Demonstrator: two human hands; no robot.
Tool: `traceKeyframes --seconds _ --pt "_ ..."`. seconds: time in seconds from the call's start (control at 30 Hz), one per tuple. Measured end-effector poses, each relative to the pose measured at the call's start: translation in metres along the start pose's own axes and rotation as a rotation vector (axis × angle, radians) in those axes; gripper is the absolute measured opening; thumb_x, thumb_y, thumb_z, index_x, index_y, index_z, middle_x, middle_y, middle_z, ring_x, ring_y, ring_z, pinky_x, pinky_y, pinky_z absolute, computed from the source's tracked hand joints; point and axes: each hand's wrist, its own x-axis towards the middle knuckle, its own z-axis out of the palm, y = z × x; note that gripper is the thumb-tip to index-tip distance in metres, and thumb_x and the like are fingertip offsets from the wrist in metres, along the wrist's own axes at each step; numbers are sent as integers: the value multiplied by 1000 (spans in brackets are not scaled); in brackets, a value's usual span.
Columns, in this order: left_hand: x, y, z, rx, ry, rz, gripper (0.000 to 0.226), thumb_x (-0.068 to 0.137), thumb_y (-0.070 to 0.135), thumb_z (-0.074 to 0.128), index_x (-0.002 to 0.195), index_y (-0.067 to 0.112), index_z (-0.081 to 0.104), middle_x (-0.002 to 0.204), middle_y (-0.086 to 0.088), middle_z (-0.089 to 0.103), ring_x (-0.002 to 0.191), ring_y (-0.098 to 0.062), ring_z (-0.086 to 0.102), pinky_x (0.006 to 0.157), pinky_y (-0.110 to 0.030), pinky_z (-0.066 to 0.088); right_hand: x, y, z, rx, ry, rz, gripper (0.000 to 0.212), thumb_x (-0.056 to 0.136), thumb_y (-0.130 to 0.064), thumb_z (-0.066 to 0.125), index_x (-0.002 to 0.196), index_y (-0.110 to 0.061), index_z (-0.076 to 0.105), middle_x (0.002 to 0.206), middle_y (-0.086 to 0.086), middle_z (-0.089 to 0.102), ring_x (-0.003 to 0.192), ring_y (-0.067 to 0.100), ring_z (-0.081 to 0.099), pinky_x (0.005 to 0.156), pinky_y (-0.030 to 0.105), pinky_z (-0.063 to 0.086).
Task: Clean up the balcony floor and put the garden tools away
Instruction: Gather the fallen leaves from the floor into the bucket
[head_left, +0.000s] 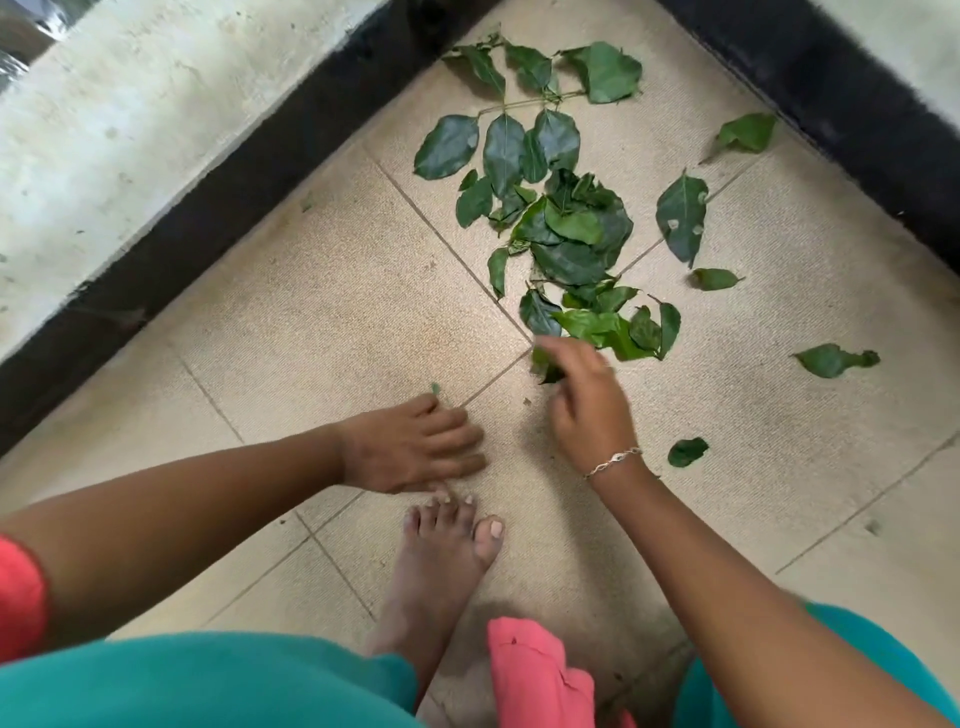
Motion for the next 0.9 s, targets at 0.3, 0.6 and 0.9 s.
traceKeyframes --seconds 0.3,0.6,0.9 --pt "45 11 -72 407 411 65 60 101 44 8 148 7 0 151 -31 18 128 -51 35 105 -53 31 -73 8 26 -12 412 857 92 80 -5 60 147 -6 -3 152 24 -11 143 36 -3 117 41 6" --pt "99 -22 -101 800 532 806 70 89 56 43 149 23 24 153 -14 25 142 -34 17 111 -61 15 2 51 -45 -53 620 749 80 88 -11 52 149 -22 1 155 9 -13 144 27 -2 115 44 20" --pt "111 20 -113 957 368 851 62 97 49 25 152 21 11 159 -8 2 146 -32 11 109 -64 -9 39 63 -63 -108 322 523 69 96 -32 45 149 -18 4 157 12 -1 144 26 -4 116 43 -1"
